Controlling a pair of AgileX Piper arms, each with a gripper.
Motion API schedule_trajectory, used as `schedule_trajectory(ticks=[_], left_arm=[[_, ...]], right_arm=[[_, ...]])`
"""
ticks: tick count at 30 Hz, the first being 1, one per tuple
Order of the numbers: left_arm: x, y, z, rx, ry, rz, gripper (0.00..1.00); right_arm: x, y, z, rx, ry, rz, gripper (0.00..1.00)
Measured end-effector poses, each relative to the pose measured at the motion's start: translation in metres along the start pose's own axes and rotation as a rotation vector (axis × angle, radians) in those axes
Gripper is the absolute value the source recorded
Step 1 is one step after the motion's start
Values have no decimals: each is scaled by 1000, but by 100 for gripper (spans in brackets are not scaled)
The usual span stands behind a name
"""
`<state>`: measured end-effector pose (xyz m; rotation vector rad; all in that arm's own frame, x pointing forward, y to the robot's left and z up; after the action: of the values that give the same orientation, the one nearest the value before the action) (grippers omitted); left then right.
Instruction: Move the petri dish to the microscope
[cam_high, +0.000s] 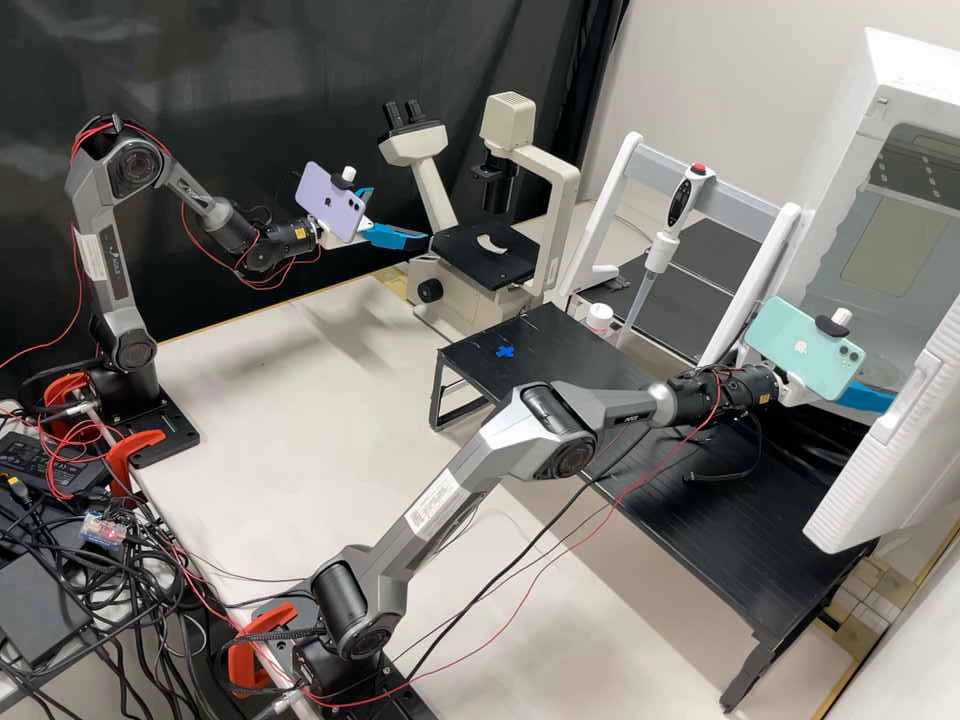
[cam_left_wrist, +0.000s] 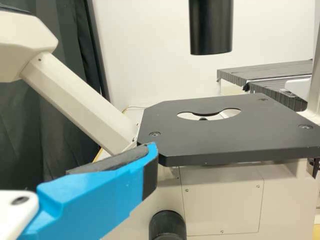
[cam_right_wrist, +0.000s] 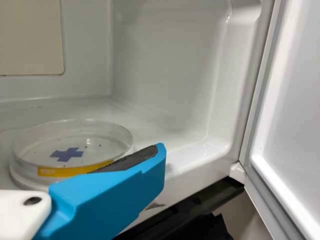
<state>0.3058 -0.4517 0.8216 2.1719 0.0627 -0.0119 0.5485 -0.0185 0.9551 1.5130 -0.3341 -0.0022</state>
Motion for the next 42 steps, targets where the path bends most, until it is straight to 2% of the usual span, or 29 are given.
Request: schedule_trajectory(ticks=[37, 42], left_arm=[[0, 0, 0, 0, 0, 0, 100], [0, 0, 0, 0, 0, 0, 100]], right_arm=[[1, 0, -1, 0, 8, -1, 0], [0, -3, 0, 12, 15, -14, 0]])
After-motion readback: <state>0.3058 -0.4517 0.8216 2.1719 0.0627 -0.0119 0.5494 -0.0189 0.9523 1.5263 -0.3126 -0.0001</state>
